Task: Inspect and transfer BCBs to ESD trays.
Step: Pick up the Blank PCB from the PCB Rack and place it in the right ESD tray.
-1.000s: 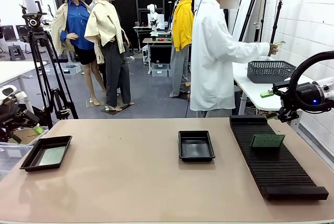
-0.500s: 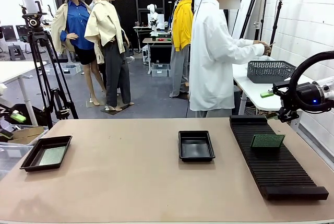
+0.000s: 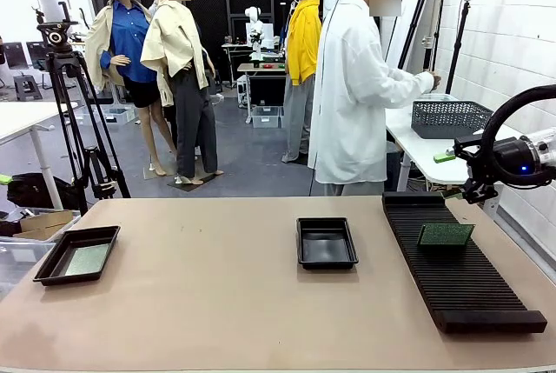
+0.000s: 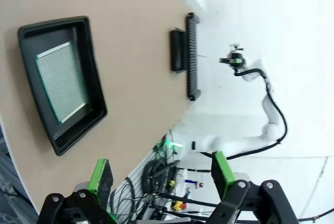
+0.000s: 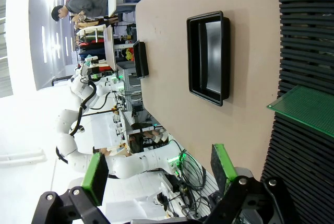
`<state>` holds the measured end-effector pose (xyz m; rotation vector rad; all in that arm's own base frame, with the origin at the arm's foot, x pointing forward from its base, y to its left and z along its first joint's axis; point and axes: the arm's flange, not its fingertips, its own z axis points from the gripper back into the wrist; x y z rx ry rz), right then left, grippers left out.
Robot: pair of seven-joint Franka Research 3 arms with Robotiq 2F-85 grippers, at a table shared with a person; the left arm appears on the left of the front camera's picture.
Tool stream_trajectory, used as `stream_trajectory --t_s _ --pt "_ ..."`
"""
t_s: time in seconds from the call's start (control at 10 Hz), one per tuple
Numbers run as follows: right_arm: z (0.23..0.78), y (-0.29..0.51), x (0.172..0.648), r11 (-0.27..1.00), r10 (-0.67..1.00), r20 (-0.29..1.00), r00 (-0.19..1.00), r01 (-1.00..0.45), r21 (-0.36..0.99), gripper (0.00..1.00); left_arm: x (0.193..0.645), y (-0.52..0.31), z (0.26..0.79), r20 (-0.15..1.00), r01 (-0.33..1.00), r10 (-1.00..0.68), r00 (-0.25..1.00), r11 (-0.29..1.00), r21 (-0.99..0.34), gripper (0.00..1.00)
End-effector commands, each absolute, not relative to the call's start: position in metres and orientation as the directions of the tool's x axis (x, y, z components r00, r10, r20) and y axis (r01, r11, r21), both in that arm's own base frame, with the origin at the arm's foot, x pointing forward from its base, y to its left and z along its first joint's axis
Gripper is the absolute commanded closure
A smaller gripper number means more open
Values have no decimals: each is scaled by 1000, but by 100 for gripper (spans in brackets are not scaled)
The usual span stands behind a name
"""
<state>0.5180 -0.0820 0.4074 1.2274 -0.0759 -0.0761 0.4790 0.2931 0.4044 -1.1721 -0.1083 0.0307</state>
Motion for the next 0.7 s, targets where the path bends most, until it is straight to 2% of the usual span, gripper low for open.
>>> stream_trajectory --t_s 0.0,0.3,0.6 --pt "408 -81 518 339 -94 19 995 14 941 0 484 311 407 62 32 93 994 294 -955 0" --pt "408 -81 518 339 -94 19 995 14 941 0 484 310 404 55 38 71 996 223 -974 0" --pt "408 -81 518 339 -94 19 995 14 941 0 481 294 413 82 66 69 994 214 -975 0"
